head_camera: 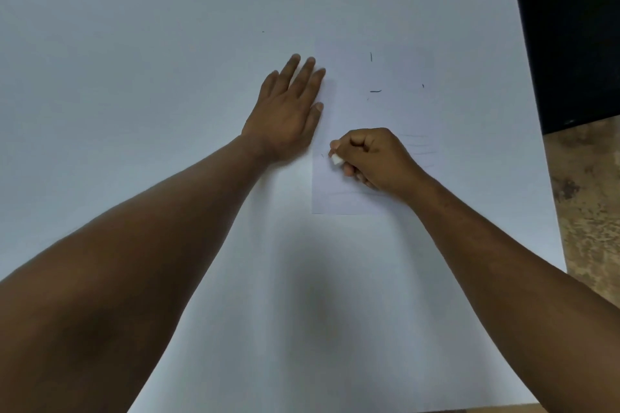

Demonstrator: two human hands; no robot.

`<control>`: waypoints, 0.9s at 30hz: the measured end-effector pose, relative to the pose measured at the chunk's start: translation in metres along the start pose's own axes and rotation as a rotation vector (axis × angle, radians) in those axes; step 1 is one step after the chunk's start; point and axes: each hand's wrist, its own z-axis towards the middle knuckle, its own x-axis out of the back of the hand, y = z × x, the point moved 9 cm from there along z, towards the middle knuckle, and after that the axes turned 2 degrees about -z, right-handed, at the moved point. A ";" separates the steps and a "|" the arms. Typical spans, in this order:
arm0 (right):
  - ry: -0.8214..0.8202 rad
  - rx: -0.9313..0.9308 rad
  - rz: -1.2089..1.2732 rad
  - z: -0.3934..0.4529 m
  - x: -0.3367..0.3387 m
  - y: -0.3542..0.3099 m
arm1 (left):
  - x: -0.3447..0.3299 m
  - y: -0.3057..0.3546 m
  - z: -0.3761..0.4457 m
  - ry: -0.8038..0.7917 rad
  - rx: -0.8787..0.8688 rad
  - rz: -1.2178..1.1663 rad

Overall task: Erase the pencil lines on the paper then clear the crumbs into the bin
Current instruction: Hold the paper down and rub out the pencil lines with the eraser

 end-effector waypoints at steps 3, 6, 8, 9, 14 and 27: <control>-0.092 -0.008 -0.017 0.003 -0.002 -0.001 | -0.007 0.006 0.014 -0.047 -0.011 0.015; -0.132 0.011 -0.046 0.008 0.000 -0.002 | -0.015 0.008 0.016 -0.071 -0.008 0.091; -0.076 0.032 -0.064 0.015 0.009 -0.005 | -0.015 0.008 0.016 -0.057 0.001 0.109; -0.013 0.059 -0.119 0.020 0.016 -0.008 | -0.014 0.008 0.016 -0.055 0.002 0.109; 0.213 0.275 -0.617 0.037 0.016 -0.037 | -0.013 0.009 0.015 -0.047 0.009 0.102; 0.213 0.449 -0.829 -0.056 -0.051 -0.020 | -0.012 0.008 0.016 -0.049 0.035 0.105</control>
